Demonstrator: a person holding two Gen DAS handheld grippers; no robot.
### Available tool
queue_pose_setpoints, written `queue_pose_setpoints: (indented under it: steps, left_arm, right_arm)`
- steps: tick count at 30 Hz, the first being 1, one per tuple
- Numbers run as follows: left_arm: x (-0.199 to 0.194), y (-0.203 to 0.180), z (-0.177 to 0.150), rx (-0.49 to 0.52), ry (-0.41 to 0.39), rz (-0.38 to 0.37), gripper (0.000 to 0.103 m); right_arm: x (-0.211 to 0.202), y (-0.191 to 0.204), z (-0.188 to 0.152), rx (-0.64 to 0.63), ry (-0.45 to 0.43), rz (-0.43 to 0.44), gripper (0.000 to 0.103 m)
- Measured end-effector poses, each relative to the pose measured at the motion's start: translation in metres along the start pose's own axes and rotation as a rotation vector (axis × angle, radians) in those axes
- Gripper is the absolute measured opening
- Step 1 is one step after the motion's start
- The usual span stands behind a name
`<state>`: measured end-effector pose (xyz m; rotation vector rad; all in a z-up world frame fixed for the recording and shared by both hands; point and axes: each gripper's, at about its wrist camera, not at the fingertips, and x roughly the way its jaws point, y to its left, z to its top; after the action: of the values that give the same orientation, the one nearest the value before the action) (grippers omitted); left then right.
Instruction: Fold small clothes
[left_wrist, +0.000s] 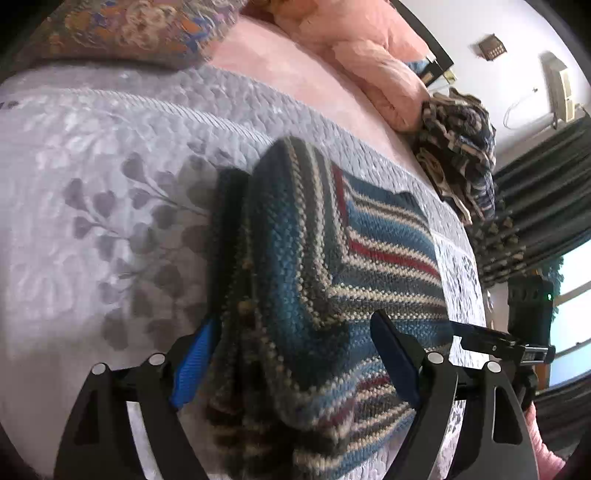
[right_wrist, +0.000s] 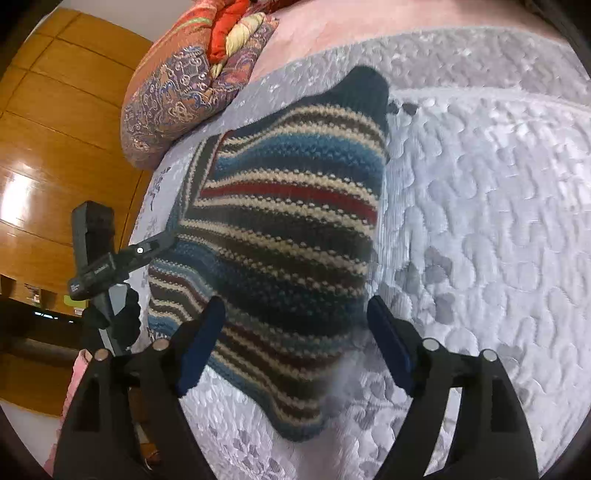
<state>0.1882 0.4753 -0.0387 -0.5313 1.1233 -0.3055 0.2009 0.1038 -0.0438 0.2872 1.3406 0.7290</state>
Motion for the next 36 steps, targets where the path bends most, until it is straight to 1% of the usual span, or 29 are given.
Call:
queue_pose_setpoints:
  steps: [2, 3, 6, 9, 10, 11, 13, 15, 17, 18, 20, 21, 22, 24, 26, 28, 30, 33, 36]
  left_arm:
    - [0.012, 0.003, 0.001, 0.002, 0.026, -0.004, 0.083]
    - [0.017, 0.004, 0.002, 0.007, 0.034, -0.006, 0.084]
    - [0.030, 0.006, 0.005, 0.025, 0.054, -0.053, 0.089]
    - [0.040, 0.004, 0.009, 0.043, 0.078, -0.096, 0.089]
    - [0.042, 0.002, 0.009, 0.050, 0.086, -0.101, 0.089]
    - [0.045, -0.002, 0.009, 0.069, 0.092, -0.082, 0.087]
    - [0.047, -0.007, 0.008, 0.097, 0.093, -0.046, 0.078]
    - [0.046, -0.010, 0.006, 0.111, 0.093, -0.024, 0.056]
    - [0.041, -0.007, 0.005, 0.082, 0.088, -0.056, 0.046]
    - [0.038, -0.006, 0.005, 0.073, 0.080, -0.067, 0.043]
    - [0.030, -0.010, 0.001, 0.075, 0.055, -0.082, 0.041]
    - [0.026, -0.013, -0.002, 0.072, 0.045, -0.102, 0.040]
    - [0.021, -0.019, -0.006, 0.063, 0.033, -0.138, 0.039]
    - [0.016, -0.032, -0.016, 0.064, 0.027, -0.163, 0.038]
    - [0.013, -0.058, -0.033, 0.099, 0.029, -0.171, 0.038]
    - [0.012, -0.086, -0.053, 0.124, 0.040, -0.196, 0.038]
    - [0.015, -0.110, -0.072, 0.123, 0.045, -0.227, 0.038]
    - [0.022, -0.143, -0.102, 0.122, 0.052, -0.263, 0.038]
    - [0.031, -0.176, -0.132, 0.126, 0.061, -0.281, 0.038]
  right_arm:
    - [0.011, -0.006, 0.004, 0.006, 0.005, 0.006, 0.081]
    - [0.015, -0.009, 0.006, 0.014, 0.005, 0.021, 0.085]
    - [0.029, -0.021, 0.015, 0.065, 0.009, 0.102, 0.086]
    - [0.044, -0.024, 0.022, 0.081, 0.027, 0.157, 0.089]
    - [0.049, -0.024, 0.024, 0.079, 0.034, 0.165, 0.089]
    - [0.053, -0.024, 0.025, 0.083, 0.036, 0.178, 0.087]
    - [0.052, -0.023, 0.025, 0.086, 0.030, 0.180, 0.079]
    - [0.044, -0.020, 0.023, 0.067, 0.017, 0.181, 0.063]
    - [0.034, -0.019, 0.020, 0.058, 0.007, 0.200, 0.056]
    - [0.027, -0.018, 0.019, 0.059, 0.003, 0.218, 0.052]
    - [0.018, -0.016, 0.016, 0.047, -0.002, 0.232, 0.050]
    - [0.008, -0.014, 0.012, 0.033, -0.006, 0.232, 0.050]
    - [-0.001, -0.013, 0.008, 0.024, -0.011, 0.233, 0.050]
    - [-0.021, -0.015, -0.003, 0.011, -0.014, 0.242, 0.049]
    - [-0.046, -0.021, -0.017, -0.007, -0.012, 0.232, 0.049]
    - [-0.073, -0.029, -0.034, -0.026, -0.011, 0.216, 0.049]
    - [-0.098, -0.039, -0.052, -0.031, -0.008, 0.207, 0.049]
    - [-0.137, -0.061, -0.088, -0.025, -0.001, 0.183, 0.049]
    - [-0.166, -0.080, -0.120, -0.020, -0.002, 0.160, 0.049]
